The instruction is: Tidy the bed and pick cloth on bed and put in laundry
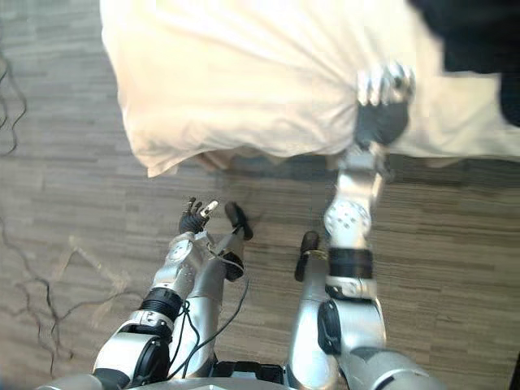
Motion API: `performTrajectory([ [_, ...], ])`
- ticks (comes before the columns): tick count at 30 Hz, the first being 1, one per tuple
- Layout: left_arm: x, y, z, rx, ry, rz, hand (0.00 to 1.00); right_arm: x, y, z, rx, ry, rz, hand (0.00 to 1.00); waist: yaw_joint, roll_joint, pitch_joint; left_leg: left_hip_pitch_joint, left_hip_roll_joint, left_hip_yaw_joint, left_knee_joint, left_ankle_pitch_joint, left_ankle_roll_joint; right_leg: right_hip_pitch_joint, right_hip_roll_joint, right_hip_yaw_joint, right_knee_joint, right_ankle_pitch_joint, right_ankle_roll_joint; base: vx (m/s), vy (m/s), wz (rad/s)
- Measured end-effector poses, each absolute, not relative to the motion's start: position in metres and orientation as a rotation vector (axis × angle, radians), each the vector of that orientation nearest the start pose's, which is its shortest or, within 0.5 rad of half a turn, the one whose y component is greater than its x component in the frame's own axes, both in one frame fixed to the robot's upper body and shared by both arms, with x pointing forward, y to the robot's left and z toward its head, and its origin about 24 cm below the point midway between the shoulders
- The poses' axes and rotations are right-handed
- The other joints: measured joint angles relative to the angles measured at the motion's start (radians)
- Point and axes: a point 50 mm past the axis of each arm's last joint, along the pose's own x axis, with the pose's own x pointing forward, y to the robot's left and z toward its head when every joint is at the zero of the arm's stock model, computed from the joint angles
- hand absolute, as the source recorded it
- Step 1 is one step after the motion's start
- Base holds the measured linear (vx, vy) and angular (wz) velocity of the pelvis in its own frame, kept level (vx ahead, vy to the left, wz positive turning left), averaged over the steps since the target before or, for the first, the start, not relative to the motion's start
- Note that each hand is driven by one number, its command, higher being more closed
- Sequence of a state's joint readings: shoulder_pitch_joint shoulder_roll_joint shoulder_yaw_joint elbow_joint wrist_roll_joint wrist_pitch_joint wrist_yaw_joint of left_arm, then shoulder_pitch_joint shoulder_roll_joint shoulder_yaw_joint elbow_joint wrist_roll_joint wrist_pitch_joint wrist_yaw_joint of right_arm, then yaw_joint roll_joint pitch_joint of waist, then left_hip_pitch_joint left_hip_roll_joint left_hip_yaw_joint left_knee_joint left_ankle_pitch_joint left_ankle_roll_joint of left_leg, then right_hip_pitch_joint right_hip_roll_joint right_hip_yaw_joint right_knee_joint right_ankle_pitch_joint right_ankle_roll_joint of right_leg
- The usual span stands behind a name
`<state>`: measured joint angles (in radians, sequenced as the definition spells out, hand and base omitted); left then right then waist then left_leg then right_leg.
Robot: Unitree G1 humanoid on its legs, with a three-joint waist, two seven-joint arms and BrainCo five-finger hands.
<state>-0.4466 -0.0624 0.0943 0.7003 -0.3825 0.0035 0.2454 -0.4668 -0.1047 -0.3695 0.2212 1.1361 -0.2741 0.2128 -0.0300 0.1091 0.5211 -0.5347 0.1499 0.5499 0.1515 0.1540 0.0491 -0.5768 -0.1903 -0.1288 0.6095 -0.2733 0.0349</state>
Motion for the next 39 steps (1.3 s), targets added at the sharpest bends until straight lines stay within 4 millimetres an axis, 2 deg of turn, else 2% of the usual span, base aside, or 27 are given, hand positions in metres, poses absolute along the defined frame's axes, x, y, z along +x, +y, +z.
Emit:
performTrajectory([
  [1, 0.318, 0.130, -0.005, -0.398, 0.350, 0.236, 0.00, 0.299, -0.256, 0.112, 1.055, -0.656, -0.148, 1.00, -0.012, -0.007, 0.002, 0.030, 0.003, 0.019, 0.007, -0.017, 0.000, 0.028, 0.002, 0.015, -0.017, 0.005, 0.006, 0.10, 0.040, -0.47],
  [4, 0.305, 0.147, -0.020, -0.385, 0.388, 0.269, 0.00, 0.267, -0.266, 0.059, 1.037, -0.512, -0.244, 1.00, -0.041, -0.021, 0.005, 0.123, 0.007, 0.051, 0.011, -0.050, -0.008, 0.117, 0.010, 0.047, -0.060, 0.011, 0.015, 0.15, 0.026, -0.49],
  [5, 0.299, 0.150, -0.026, -0.384, 0.404, 0.270, 0.00, 0.256, -0.268, 0.046, 1.022, -0.471, -0.249, 0.00, -0.043, -0.023, 0.004, 0.158, 0.012, 0.059, 0.014, -0.057, -0.007, 0.156, 0.015, 0.054, -0.079, 0.014, 0.017, 0.11, 0.008, -0.43],
  [7, 0.282, 0.157, -0.043, -0.390, 0.451, 0.289, 0.00, 0.238, -0.266, 0.019, 0.975, -0.352, -0.259, 0.00, -0.041, -0.041, -0.002, 0.225, 0.037, 0.060, 0.060, -0.101, -0.022, 0.240, 0.039, 0.081, -0.131, 0.023, 0.020, 0.13, -0.007, -0.61],
  [9, 0.262, 0.167, -0.061, -0.417, 0.502, 0.325, 0.00, 0.234, -0.255, 0.001, 0.902, -0.221, -0.243, 0.00, -0.034, -0.072, -0.031, 0.254, 0.047, -0.014, 0.108, -0.141, -0.052, 0.283, 0.062, 0.124, -0.173, 0.034, 0.021, 0.13, 0.002, -0.84],
  [10, 0.247, 0.171, -0.072, -0.435, 0.538, 0.345, 0.00, 0.230, -0.249, -0.012, 0.775, -0.113, -0.244, 0.00, -0.034, -0.090, -0.058, 0.277, 0.048, -0.040, 0.110, -0.167, -0.071, 0.309, 0.073, 0.148, -0.201, 0.044, 0.026, 0.19, 0.046, -0.74],
  [11, 0.237, 0.171, -0.080, -0.441, 0.568, 0.343, 0.00, 0.219, -0.244, -0.029, 0.618, 0.016, -0.253, 0.00, -0.037, -0.102, -0.090, 0.299, 0.049, -0.033, 0.103, -0.179, -0.074, 0.344, 0.075, 0.151, -0.242, 0.054, 0.033, 0.17, 0.058, -0.45],
  [12, 0.233, 0.171, -0.083, -0.443, 0.577, 0.339, 0.00, 0.212, -0.240, -0.041, 0.549, 0.085, -0.261, 0.00, -0.033, -0.109, -0.106, 0.313, 0.050, -0.030, 0.092, -0.179, -0.075, 0.361, 0.074, 0.151, -0.264, 0.062, 0.036, 0.18, 0.066, -0.10],
  [13, 0.225, 0.173, -0.088, -0.445, 0.592, 0.326, 0.00, 0.193, -0.235, -0.063, 0.404, 0.230, -0.278, 0.00, -0.027, -0.122, -0.150, 0.338, 0.043, -0.025, 0.070, -0.178, -0.076, 0.398, 0.070, 0.147, -0.309, 0.073, 0.044, 0.20, 0.051, 0.01],
  [14, 0.217, 0.175, -0.094, -0.439, 0.606, 0.319, 0.00, 0.174, -0.229, -0.083, 0.313, 0.352, -0.280, 0.00, -0.021, -0.127, -0.187, 0.372, 0.032, -0.024, 0.043, -0.176, -0.079, 0.445, 0.065, 0.137, -0.360, 0.092, 0.055, 0.21, 0.046, 0.01],
  [15, 0.213, 0.175, -0.097, -0.432, 0.619, 0.312, 0.00, 0.166, -0.225, -0.091, 0.273, 0.406, -0.275, 0.00, -0.016, -0.128, -0.207, 0.388, 0.025, -0.025, 0.028, -0.174, -0.082, 0.468, 0.065, 0.132, -0.386, 0.102, 0.060, 0.20, 0.032, -0.04],
  [17, 0.193, 0.182, -0.112, -0.392, 0.688, 0.303, 0.00, 0.140, -0.214, -0.116, 0.165, 0.582, -0.269, 0.00, -0.013, -0.125, -0.271, 0.462, -0.006, -0.028, -0.038, -0.165, -0.087, 0.556, 0.053, 0.124, -0.479, 0.140, 0.075, 0.18, 0.032, -0.08],
  [18, 0.188, 0.182, -0.116, -0.382, 0.708, 0.301, 0.00, 0.136, -0.213, -0.120, 0.145, 0.611, -0.276, 0.00, -0.013, -0.125, -0.281, 0.480, -0.013, -0.026, -0.056, -0.161, -0.088, 0.572, 0.050, 0.124, -0.490, 0.145, 0.080, 0.13, 0.051, -0.16],
  [21, 0.146, 0.190, -0.140, -0.332, 0.871, 0.329, 0.00, 0.108, -0.212, -0.135, 0.033, 0.737, -0.314, 0.00, -0.011, -0.114, -0.328, 0.609, -0.046, 0.004, -0.192, -0.120, -0.098, 0.633, 0.051, 0.121, -0.512, 0.174, 0.086, 0.06, 0.063, -0.29],
  [22, 0.140, 0.190, -0.144, -0.327, 0.895, 0.336, 0.00, 0.104, -0.213, -0.137, 0.030, 0.748, -0.325, 0.00, -0.010, -0.115, -0.330, 0.626, -0.048, 0.012, -0.208, -0.116, -0.100, 0.638, 0.052, 0.121, -0.512, 0.176, 0.086, -0.02, 0.027, -0.27],
  [25, 0.114, 0.197, -0.153, -0.333, 0.983, 0.387, 0.00, 0.086, -0.208, -0.143, 0.020, 0.802, -0.355, 0.00, -0.009, -0.138, -0.348, 0.671, -0.055, 0.045, -0.249, -0.100, -0.101, 0.641, 0.055, 0.118, -0.505, 0.180, 0.081, -0.06, 0.003, -0.35],
  [26, 0.112, 0.199, -0.154, -0.339, 0.987, 0.397, 0.00, 0.082, -0.206, -0.144, 0.019, 0.817, -0.362, 0.00, -0.009, -0.143, -0.352, 0.678, -0.054, 0.051, -0.249, -0.100, -0.101, 0.643, 0.056, 0.111, -0.505, 0.184, 0.075, -0.14, -0.033, -0.43],
  [27, 0.104, 0.198, -0.156, -0.377, 1.008, 0.409, 0.00, 0.070, -0.204, -0.147, -0.016, 0.856, -0.373, 0.00, -0.007, -0.148, -0.354, 0.706, -0.050, 0.074, -0.252, -0.111, -0.107, 0.656, 0.055, 0.055, -0.502, 0.191, 0.061, -0.10, -0.028, -0.39],
  [28, 0.103, 0.199, -0.156, -0.384, 1.007, 0.414, 0.00, 0.069, -0.204, -0.148, -0.019, 0.861, -0.376, 0.00, -0.007, -0.148, -0.355, 0.710, -0.050, 0.079, -0.254, -0.116, -0.110, 0.656, 0.054, 0.045, -0.500, 0.188, 0.055, -0.14, -0.029, -0.48],
  [29, 0.099, 0.201, -0.157, -0.397, 1.008, 0.423, 0.00, 0.065, -0.204, -0.148, -0.021, 0.870, -0.382, 0.00, -0.007, -0.146, -0.358, 0.723, -0.053, 0.096, -0.255, -0.120, -0.114, 0.656, 0.047, 0.017, -0.491, 0.175, 0.034, -0.11, -0.010, -0.37],
  [33, 0.091, 0.201, -0.158, -0.374, 1.017, 0.400, 0.00, 0.047, -0.209, -0.150, -0.028, 0.912, -0.438, 0.00, -0.019, -0.155, -0.361, 0.760, -0.070, 0.097, -0.255, -0.125, -0.123, 0.653, 0.027, -0.013, -0.429, 0.119, -0.001, -0.13, 0.016, -0.19],
  [35, 0.081, 0.201, -0.160, -0.365, 1.031, 0.409, 0.00, 0.038, -0.216, -0.150, -0.038, 0.932, -0.478, 0.00, -0.026, -0.145, -0.379, 0.763, -0.070, 0.093, -0.254, -0.135, -0.136, 0.647, 0.016, -0.055, -0.435, 0.121, -0.037, -0.04, 0.036, -0.40],
  [38, 0.075, 0.201, -0.163, -0.357, 1.056, 0.408, 0.00, 0.046, -0.217, -0.151, -0.051, 0.924, -0.470, 0.00, -0.035, -0.130, -0.383, 0.765, -0.065, 0.098, -0.251, -0.156, -0.150, 0.629, 0.011, -0.103, -0.456, 0.137, -0.084, -0.01, 0.040, -0.71],
  [39, 0.075, 0.202, -0.163, -0.352, 1.059, 0.403, 0.00, 0.048, -0.217, -0.151, -0.055, 0.924, -0.463, 0.00, -0.035, -0.128, -0.384, 0.766, -0.062, 0.099, -0.251, -0.161, -0.155, 0.629, 0.011, -0.119, -0.465, 0.138, -0.087, 0.03, 0.023, -0.94],
])
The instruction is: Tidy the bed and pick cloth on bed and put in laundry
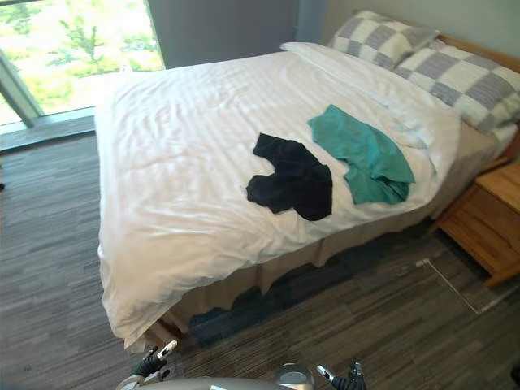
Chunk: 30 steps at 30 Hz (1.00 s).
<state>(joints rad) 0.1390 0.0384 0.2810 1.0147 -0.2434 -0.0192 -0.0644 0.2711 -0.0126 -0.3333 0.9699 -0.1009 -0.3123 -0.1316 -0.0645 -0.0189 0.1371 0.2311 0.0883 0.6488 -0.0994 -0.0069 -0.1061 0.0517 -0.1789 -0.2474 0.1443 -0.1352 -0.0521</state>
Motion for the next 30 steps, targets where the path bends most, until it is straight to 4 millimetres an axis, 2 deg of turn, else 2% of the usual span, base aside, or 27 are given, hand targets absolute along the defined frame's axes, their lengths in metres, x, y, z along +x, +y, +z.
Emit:
performTrajectory([
  [1, 0.076, 0.201, -0.163, -0.335, 1.064, 0.383, 0.00, 0.050, -0.216, -0.151, -0.056, 0.921, -0.457, 0.00, 0.000, 0.000, -0.001, 0.005, 0.007, 0.003, 0.001, -0.007, -0.008, -0.001, 0.000, -0.033, -0.016, 0.008, -0.017, 0.05, 0.008, -1.01],
  [3, 0.078, 0.202, -0.163, -0.311, 1.074, 0.361, 0.00, 0.052, -0.216, -0.151, -0.055, 0.921, -0.455, 0.00, 0.001, -0.003, -0.006, 0.017, 0.018, 0.025, 0.001, -0.017, -0.012, -0.001, 0.003, -0.069, -0.041, 0.019, -0.015, 0.07, 0.006, -1.07],
  [6, 0.080, 0.204, -0.163, -0.278, 1.080, 0.339, 0.00, 0.057, -0.215, -0.151, -0.052, 0.914, -0.444, 0.00, 0.000, -0.016, -0.014, 0.040, 0.027, 0.060, 0.018, -0.042, -0.022, 0.011, 0.016, -0.078, -0.115, 0.125, 0.036, 0.10, 0.007, -1.05],
  [7, 0.082, 0.204, -0.162, -0.253, 1.083, 0.317, 0.00, 0.053, -0.214, -0.153, -0.049, 0.933, -0.437, 0.00, -0.003, -0.029, -0.018, 0.046, 0.037, 0.076, 0.040, -0.055, -0.027, 0.029, 0.027, -0.072, -0.156, 0.171, 0.076, 0.13, -0.019, -0.57],
  [9, 0.085, 0.204, -0.162, -0.214, 1.085, 0.285, 0.00, 0.048, -0.215, -0.155, -0.060, 0.959, -0.428, 0.00, 0.000, -0.030, -0.022, 0.048, 0.061, 0.077, 0.076, -0.062, -0.025, 0.044, 0.056, -0.051, -0.205, 0.204, 0.095, 0.17, -0.067, -0.65],
  [11, 0.090, 0.201, -0.161, -0.191, 1.085, 0.253, 0.00, 0.051, -0.216, -0.155, -0.066, 0.956, -0.416, 0.00, -0.002, -0.019, -0.020, 0.051, 0.079, 0.073, 0.098, -0.074, -0.026, 0.049, 0.075, -0.027, -0.224, 0.215, 0.090, 0.16, -0.075, -0.64],
  [15, 0.097, 0.184, -0.162, -0.152, 1.087, 0.166, 0.00, 0.051, -0.222, -0.154, -0.063, 0.960, -0.398, 0.00, -0.003, 0.024, -0.002, 0.073, 0.094, 0.071, 0.178, -0.097, -0.013, 0.074, 0.081, 0.027, -0.237, 0.216, 0.090, 0.08, -0.026, -0.51],
  [16, 0.097, 0.181, -0.162, -0.144, 1.087, 0.152, 0.00, 0.051, -0.224, -0.154, -0.050, 0.964, -0.405, 0.00, 0.000, 0.034, 0.002, 0.071, 0.098, 0.048, 0.219, -0.108, 0.003, 0.073, 0.079, 0.056, -0.237, 0.216, 0.090, 0.04, -0.003, -0.52],
  [19, 0.095, 0.184, -0.162, -0.131, 1.071, 0.153, 0.00, 0.052, -0.222, -0.155, -0.025, 0.972, -0.405, 0.00, 0.003, 0.035, 0.004, 0.058, 0.107, -0.056, 0.326, -0.119, 0.022, 0.069, 0.080, 0.143, -0.234, 0.214, 0.087, 0.04, -0.038, -0.79],
  [20, 0.094, 0.185, -0.161, -0.131, 1.060, 0.157, 0.00, 0.053, -0.224, -0.154, -0.022, 0.968, -0.402, 0.00, 0.008, 0.032, 0.004, 0.036, 0.112, -0.128, 0.391, -0.150, 0.060, 0.056, 0.089, 0.199, -0.230, 0.210, 0.082, 0.02, -0.041, -1.16],
  [21, 0.094, 0.184, -0.161, -0.138, 1.057, 0.161, 0.00, 0.054, -0.225, -0.154, -0.016, 0.965, -0.402, 0.00, 0.013, 0.041, 0.005, 0.029, 0.112, -0.175, 0.412, -0.181, 0.084, 0.049, 0.098, 0.232, -0.230, 0.210, 0.081, -0.01, 0.041, -1.50],
  [22, 0.093, 0.180, -0.162, -0.160, 1.048, 0.173, 0.00, 0.057, -0.226, -0.153, -0.012, 0.960, -0.395, 0.00, 0.027, 0.066, 0.006, 0.029, 0.086, -0.283, 0.410, -0.247, 0.099, 0.029, 0.122, 0.310, -0.230, 0.210, 0.073, -0.06, 0.124, -1.79],
  [23, 0.091, 0.181, -0.162, -0.176, 1.043, 0.197, 0.00, 0.063, -0.228, -0.152, -0.015, 0.949, -0.384, 0.00, 0.035, 0.080, 0.007, 0.040, 0.072, -0.326, 0.397, -0.272, 0.113, 0.005, 0.165, 0.372, -0.225, 0.217, 0.074, -0.07, 0.133, -1.84],
  [24, 0.090, 0.183, -0.162, -0.177, 1.043, 0.207, 0.00, 0.067, -0.228, -0.152, -0.020, 0.939, -0.376, 0.00, 0.037, 0.078, 0.005, 0.049, 0.069, -0.342, 0.393, -0.269, 0.109, -0.008, 0.177, 0.397, -0.224, 0.217, 0.076, -0.07, 0.086, -1.74],
  [25, 0.089, 0.184, -0.162, -0.179, 1.041, 0.221, 0.00, 0.070, -0.225, -0.151, -0.026, 0.931, -0.346, 0.00, 0.039, 0.075, 0.000, 0.032, 0.054, -0.364, 0.425, -0.264, 0.118, -0.030, 0.178, 0.420, -0.220, 0.223, 0.057, -0.05, 0.032, -1.54],
  [26, 0.091, 0.187, -0.161, -0.178, 1.030, 0.229, 0.00, 0.075, -0.220, -0.151, -0.029, 0.924, -0.311, 0.00, 0.045, 0.057, 0.002, 0.022, 0.048, -0.377, 0.457, -0.260, 0.125, -0.071, 0.180, 0.410, -0.157, 0.213, 0.038, -0.05, 0.031, -1.43],
  [28, 0.092, 0.187, -0.161, -0.185, 1.022, 0.234, 0.00, 0.066, -0.217, -0.154, -0.021, 0.950, -0.304, 0.00, 0.045, 0.043, -0.004, 0.030, 0.032, -0.397, 0.465, -0.260, 0.125, -0.104, 0.184, 0.422, -0.114, 0.211, 0.047, 0.00, 0.048, -0.87],
  [30, 0.095, 0.184, -0.160, -0.189, 1.014, 0.221, 0.00, 0.063, -0.217, -0.154, -0.018, 0.956, -0.309, 0.00, 0.037, 0.049, -0.008, 0.033, 0.026, -0.397, 0.445, -0.260, 0.125, -0.109, 0.184, 0.424, -0.139, 0.229, 0.052, 0.07, 0.079, -0.34],
])
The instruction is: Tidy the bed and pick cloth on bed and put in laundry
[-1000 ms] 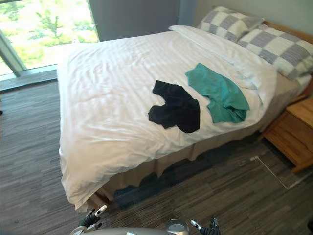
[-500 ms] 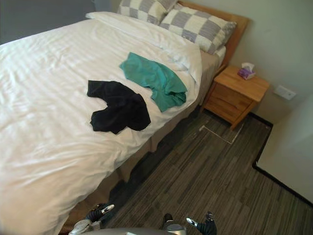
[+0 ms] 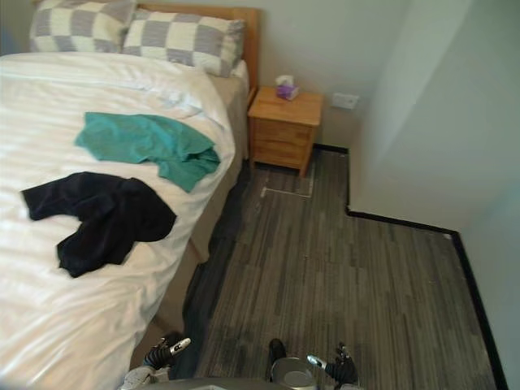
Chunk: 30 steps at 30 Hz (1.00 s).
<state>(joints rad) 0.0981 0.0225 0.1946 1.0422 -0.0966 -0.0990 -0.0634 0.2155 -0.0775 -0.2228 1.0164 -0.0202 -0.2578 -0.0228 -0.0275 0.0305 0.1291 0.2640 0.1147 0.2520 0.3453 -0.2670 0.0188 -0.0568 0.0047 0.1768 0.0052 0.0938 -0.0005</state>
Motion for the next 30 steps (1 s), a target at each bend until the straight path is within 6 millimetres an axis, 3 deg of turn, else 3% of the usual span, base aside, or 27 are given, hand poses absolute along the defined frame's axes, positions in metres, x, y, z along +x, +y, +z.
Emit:
performTrajectory([
  [1, 0.096, 0.182, -0.160, -0.193, 1.015, 0.218, 0.00, 0.065, -0.219, -0.154, -0.014, 0.950, -0.315, 0.00, -0.011, -0.005, -0.004, 0.003, -0.002, 0.000, -0.016, -0.001, -0.002, -0.004, 0.001, 0.001, -0.013, 0.023, 0.016, 0.07, 0.040, -0.15],
  [2, 0.096, 0.181, -0.161, -0.197, 1.020, 0.215, 0.00, 0.064, -0.220, -0.154, 0.001, 0.948, -0.333, 0.00, -0.016, 0.007, -0.005, 0.010, 0.000, 0.004, -0.035, -0.002, -0.004, -0.006, 0.008, 0.002, -0.023, 0.040, 0.031, 0.06, 0.008, -0.20],
  [7, 0.090, 0.177, -0.164, -0.226, 1.070, 0.225, 0.00, 0.067, -0.223, -0.151, 0.028, 0.909, -0.361, 0.00, -0.015, 0.022, -0.012, 0.051, 0.004, 0.024, -0.063, 0.002, -0.012, -0.001, 0.045, 0.053, -0.028, 0.057, 0.028, 0.04, -0.015, -0.41],
  [9, 0.086, 0.175, -0.165, -0.253, 1.089, 0.248, 0.00, 0.075, -0.220, -0.149, 0.019, 0.883, -0.335, 0.00, -0.016, 0.016, -0.008, 0.077, 0.016, 0.077, -0.063, 0.002, -0.013, 0.011, 0.043, -0.005, -0.040, 0.015, -0.022, -0.04, 0.002, -0.36],
  [10, 0.088, 0.170, -0.165, -0.286, 1.082, 0.264, 0.00, 0.076, -0.221, -0.148, 0.010, 0.878, -0.329, 0.00, -0.022, 0.036, -0.008, 0.098, 0.034, 0.116, -0.063, 0.011, -0.026, 0.004, 0.009, -0.217, 0.016, -0.060, -0.102, -0.07, 0.021, -0.37],
  [11, 0.088, 0.169, -0.165, -0.299, 1.075, 0.276, 0.00, 0.076, -0.222, -0.148, 0.002, 0.877, -0.323, 0.00, -0.019, 0.046, -0.004, 0.104, 0.040, 0.127, -0.059, 0.016, -0.029, -0.008, -0.006, -0.285, 0.059, -0.080, -0.117, -0.07, 0.017, -0.67],
  [13, 0.085, 0.181, -0.163, -0.288, 1.061, 0.314, 0.00, 0.078, -0.213, -0.149, -0.022, 0.874, -0.272, 0.00, -0.011, -0.006, -0.013, 0.108, 0.025, 0.124, -0.010, 0.016, -0.026, -0.048, -0.043, -0.335, 0.166, -0.069, -0.087, 0.04, -0.067, -0.67],
  [16, 0.081, 0.187, -0.163, -0.289, 1.065, 0.353, 0.00, 0.081, -0.208, -0.149, -0.042, 0.874, -0.222, 0.00, -0.010, -0.028, -0.021, 0.107, 0.011, 0.117, -0.008, 0.048, 0.026, -0.084, -0.044, -0.335, 0.209, -0.095, -0.085, 0.09, -0.093, -0.56],
  [18, 0.080, 0.187, -0.163, -0.260, 1.076, 0.340, 0.00, 0.079, -0.211, -0.150, -0.038, 0.882, -0.234, 0.00, -0.011, -0.032, -0.021, 0.101, 0.009, 0.085, -0.012, 0.052, 0.033, -0.090, -0.040, -0.327, 0.196, -0.085, -0.079, 0.06, -0.052, -0.21],
  [19, 0.083, 0.184, -0.163, -0.247, 1.076, 0.321, 0.00, 0.078, -0.212, -0.152, -0.049, 0.906, -0.233, 0.00, -0.012, -0.024, -0.016, 0.099, -0.008, 0.025, -0.072, -0.030, 0.013, -0.069, -0.033, -0.321, 0.142, -0.055, -0.078, -0.02, 0.034, 0.05],
  [20, 0.084, 0.183, -0.163, -0.246, 1.074, 0.314, 0.00, 0.078, -0.212, -0.152, -0.050, 0.915, -0.235, 0.00, -0.012, -0.025, -0.014, 0.093, -0.022, 0.007, -0.116, -0.049, 0.007, -0.061, -0.032, -0.322, 0.117, -0.039, -0.074, -0.09, 0.037, 0.09],
  [22, 0.085, 0.183, -0.163, -0.242, 1.072, 0.319, 0.00, 0.076, -0.214, -0.154, -0.055, 0.938, -0.238, 0.00, -0.006, -0.022, -0.009, 0.059, -0.042, 0.003, -0.224, -0.050, -0.008, -0.040, -0.017, -0.328, 0.065, -0.004, -0.060, -0.15, 0.012, 0.02],
  [23, 0.086, 0.185, -0.162, -0.241, 1.068, 0.338, 0.00, 0.077, -0.214, -0.154, -0.054, 0.940, -0.241, 0.00, 0.005, -0.022, -0.008, 0.052, -0.030, 0.013, -0.234, -0.065, -0.051, -0.028, 0.000, -0.326, 0.044, 0.017, -0.053, -0.12, 0.026, -0.07],
  [25, 0.089, 0.187, -0.162, -0.235, 1.065, 0.338, 0.00, 0.081, -0.212, -0.153, -0.043, 0.930, -0.241, 0.00, 0.009, -0.030, -0.012, 0.051, -0.032, 0.037, -0.231, -0.065, -0.045, 0.006, -0.002, -0.325, -0.017, 0.056, -0.040, -0.06, 0.041, -0.04],
  [26, 0.095, 0.189, -0.164, -0.208, 1.112, 0.358, 0.00, 0.072, -0.221, -0.157, -0.015, 0.995, -0.278, 0.00, 0.015, 0.010, 0.059, 0.070, -0.013, -0.016, -0.220, -0.068, -0.103, 0.047, 0.026, -0.336, -0.109, 0.088, -0.053, 0.00, 0.000, 0.00],
  [30, 0.095, 0.189, -0.164, -0.209, 1.111, 0.358, 0.00, 0.072, -0.221, -0.157, -0.014, 0.995, -0.279, 0.00, 0.015, 0.008, 0.060, 0.069, -0.011, -0.016, -0.229, -0.068, -0.103, 0.046, 0.026, -0.340, -0.109, 0.088, -0.053, 0.00, 0.000, 0.00],
])
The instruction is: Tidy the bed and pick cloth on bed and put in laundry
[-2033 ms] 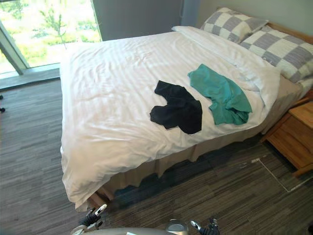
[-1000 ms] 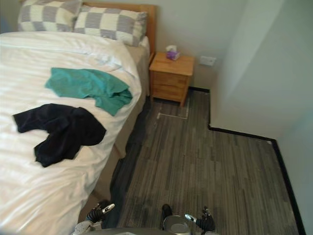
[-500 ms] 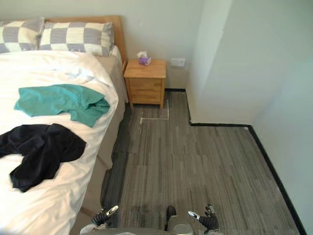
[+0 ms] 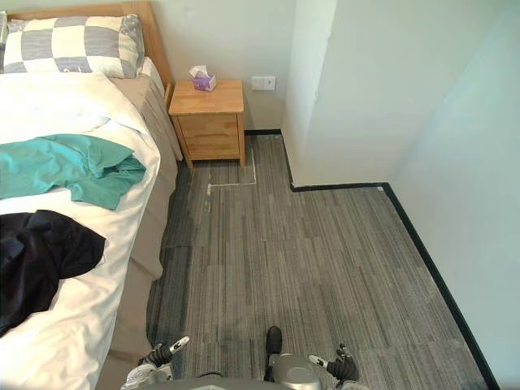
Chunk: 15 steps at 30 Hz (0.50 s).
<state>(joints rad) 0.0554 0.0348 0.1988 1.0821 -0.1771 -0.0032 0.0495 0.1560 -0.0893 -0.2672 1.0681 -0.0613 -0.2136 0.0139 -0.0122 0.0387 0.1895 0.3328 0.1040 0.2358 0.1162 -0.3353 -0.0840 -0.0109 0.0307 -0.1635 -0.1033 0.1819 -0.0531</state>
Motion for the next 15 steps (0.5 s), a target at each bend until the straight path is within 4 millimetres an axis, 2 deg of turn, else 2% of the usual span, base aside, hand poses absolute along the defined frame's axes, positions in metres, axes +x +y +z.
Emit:
performTrajectory([
  [6, 0.103, 0.187, -0.161, -0.235, 1.062, 0.351, 0.00, 0.076, -0.222, -0.156, 0.092, 0.962, -0.336, 0.00, 0.006, -0.008, 0.006, -0.050, 0.022, 0.018, 0.003, -0.009, 0.009, -0.060, 0.003, -0.057, 0.036, -0.008, -0.010, -0.01, -0.013, -0.03],
  [7, 0.106, 0.188, -0.159, -0.265, 1.034, 0.358, 0.00, 0.085, -0.222, -0.153, 0.146, 0.925, -0.349, 0.00, 0.015, 0.003, 0.014, -0.096, 0.053, 0.036, 0.053, -0.041, 0.011, -0.143, 0.012, -0.073, 0.150, -0.058, -0.040, 0.01, -0.074, -0.31],
  [8, 0.106, 0.187, -0.159, -0.279, 1.028, 0.363, 0.00, 0.088, -0.222, -0.152, 0.161, 0.905, -0.354, 0.00, 0.014, 0.009, 0.017, -0.109, 0.067, 0.043, 0.073, -0.052, 0.008, -0.175, 0.014, -0.086, 0.203, -0.086, -0.041, 0.03, -0.090, -0.34],
  [9, 0.103, 0.187, -0.160, -0.306, 1.021, 0.387, 0.00, 0.095, -0.223, -0.148, 0.181, 0.866, -0.358, 0.00, 0.019, 0.004, 0.019, -0.124, 0.088, 0.066, 0.123, -0.056, -0.005, -0.215, 0.007, -0.113, 0.294, -0.147, -0.035, 0.11, -0.131, -0.08],
  [10, 0.109, 0.195, -0.156, -0.318, 0.972, 0.413, 0.00, 0.105, -0.217, -0.145, 0.231, 0.818, -0.360, 0.00, 0.024, -0.020, 0.033, -0.220, 0.109, 0.085, 0.341, -0.062, 0.011, -0.254, -0.023, -0.140, 0.386, -0.220, -0.049, 0.12, -0.163, 0.14],
  [11, 0.115, 0.198, -0.152, -0.330, 0.925, 0.431, 0.00, 0.110, -0.216, -0.143, 0.264, 0.792, -0.365, 0.00, 0.028, -0.023, 0.037, -0.319, 0.147, 0.080, 0.544, -0.029, 0.072, -0.254, -0.033, -0.170, 0.412, -0.250, -0.066, 0.19, -0.235, 0.33],
  [12, 0.119, 0.197, -0.149, -0.348, 0.886, 0.443, 0.00, 0.114, -0.216, -0.141, 0.288, 0.768, -0.361, 0.00, 0.035, -0.013, 0.046, -0.389, 0.188, 0.071, 0.713, 0.044, 0.131, -0.236, -0.030, -0.185, 0.425, -0.274, -0.080, 0.18, -0.179, 0.29],
  [13, 0.121, 0.196, -0.148, -0.358, 0.868, 0.445, 0.00, 0.118, -0.216, -0.139, 0.304, 0.748, -0.359, 0.00, 0.039, -0.006, 0.058, -0.430, 0.212, 0.047, 0.805, 0.116, 0.127, -0.216, -0.023, -0.181, 0.430, -0.289, -0.091, 0.25, -0.160, 0.01],
  [14, 0.119, 0.194, -0.148, -0.368, 0.859, 0.449, 0.00, 0.128, -0.212, -0.135, 0.335, 0.712, -0.346, 0.00, 0.063, 0.002, 0.075, -0.494, 0.223, -0.006, 0.919, 0.119, 0.082, -0.182, -0.006, -0.157, 0.431, -0.319, -0.105, 0.28, -0.094, -0.13],
  [15, 0.121, 0.193, -0.147, -0.388, 0.835, 0.455, 0.00, 0.138, -0.209, -0.132, 0.345, 0.687, -0.335, 0.00, 0.072, 0.014, 0.083, -0.531, 0.206, -0.013, 0.933, 0.066, 0.042, -0.143, 0.000, -0.150, 0.413, -0.331, -0.111, 0.28, -0.086, -0.11],
])
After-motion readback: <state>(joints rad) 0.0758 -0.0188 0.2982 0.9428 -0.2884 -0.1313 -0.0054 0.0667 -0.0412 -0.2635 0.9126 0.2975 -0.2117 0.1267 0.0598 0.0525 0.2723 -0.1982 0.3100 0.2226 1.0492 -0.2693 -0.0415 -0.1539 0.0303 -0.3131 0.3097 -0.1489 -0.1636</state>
